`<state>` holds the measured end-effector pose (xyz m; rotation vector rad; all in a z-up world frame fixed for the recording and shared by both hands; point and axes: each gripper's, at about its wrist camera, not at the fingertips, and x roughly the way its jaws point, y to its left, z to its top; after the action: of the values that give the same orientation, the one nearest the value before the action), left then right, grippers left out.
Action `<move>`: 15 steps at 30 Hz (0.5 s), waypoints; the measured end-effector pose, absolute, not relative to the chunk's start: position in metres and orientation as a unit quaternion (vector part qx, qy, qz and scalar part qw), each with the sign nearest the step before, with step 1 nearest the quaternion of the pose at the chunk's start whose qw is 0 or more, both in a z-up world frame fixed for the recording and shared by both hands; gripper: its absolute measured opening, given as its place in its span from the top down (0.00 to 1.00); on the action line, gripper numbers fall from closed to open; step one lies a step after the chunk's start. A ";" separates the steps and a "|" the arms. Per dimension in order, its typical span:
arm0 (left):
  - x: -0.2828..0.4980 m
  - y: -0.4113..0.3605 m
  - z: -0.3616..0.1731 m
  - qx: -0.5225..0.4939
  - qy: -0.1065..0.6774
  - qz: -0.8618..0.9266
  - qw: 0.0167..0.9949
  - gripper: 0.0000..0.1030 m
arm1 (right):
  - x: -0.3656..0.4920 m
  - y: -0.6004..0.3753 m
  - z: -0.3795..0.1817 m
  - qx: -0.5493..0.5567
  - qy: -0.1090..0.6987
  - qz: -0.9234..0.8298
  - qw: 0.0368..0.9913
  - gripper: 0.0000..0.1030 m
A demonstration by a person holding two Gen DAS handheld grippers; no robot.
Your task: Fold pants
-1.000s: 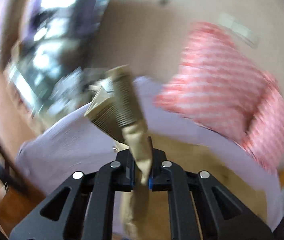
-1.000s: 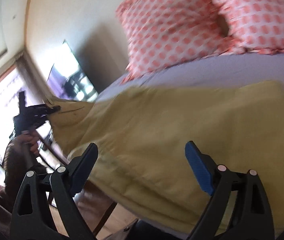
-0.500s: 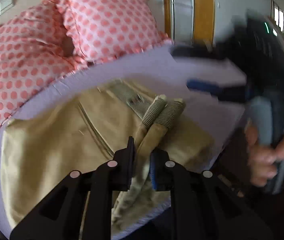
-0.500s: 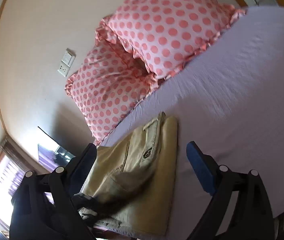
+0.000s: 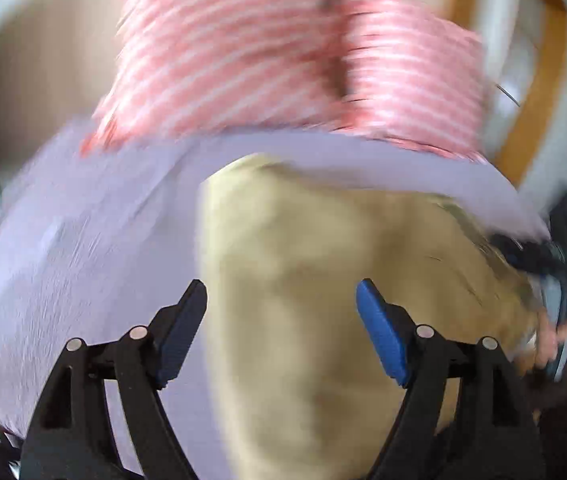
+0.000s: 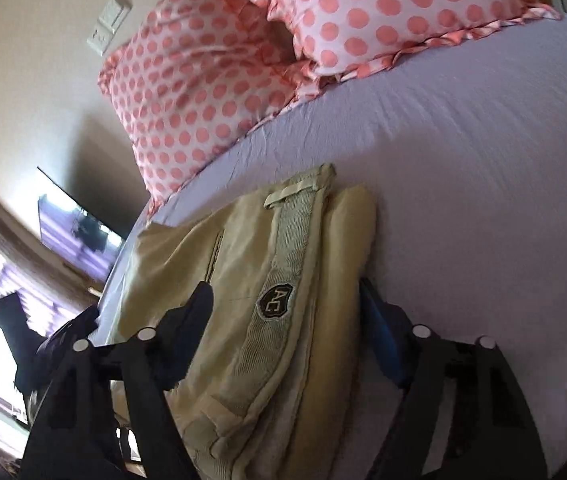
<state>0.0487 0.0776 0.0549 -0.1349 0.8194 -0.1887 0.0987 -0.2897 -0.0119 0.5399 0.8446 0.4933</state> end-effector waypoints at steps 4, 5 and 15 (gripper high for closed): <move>0.082 0.101 0.033 -0.128 0.464 -0.144 0.865 0.25 | 0.105 -0.299 -0.015 0.271 0.402 0.255 0.837 0.45; 0.093 0.098 0.029 -0.133 0.474 -0.152 0.857 0.25 | 0.107 -0.301 -0.016 0.274 0.401 0.256 0.836 0.47; 0.127 0.091 0.022 -0.180 0.497 -0.224 0.819 0.87 | 0.118 -0.314 -0.033 0.371 0.406 0.328 0.768 0.88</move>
<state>0.1269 0.0912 0.0220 -0.3826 1.0579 -0.4764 0.1177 -0.3135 -0.0326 0.8046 0.8814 0.7124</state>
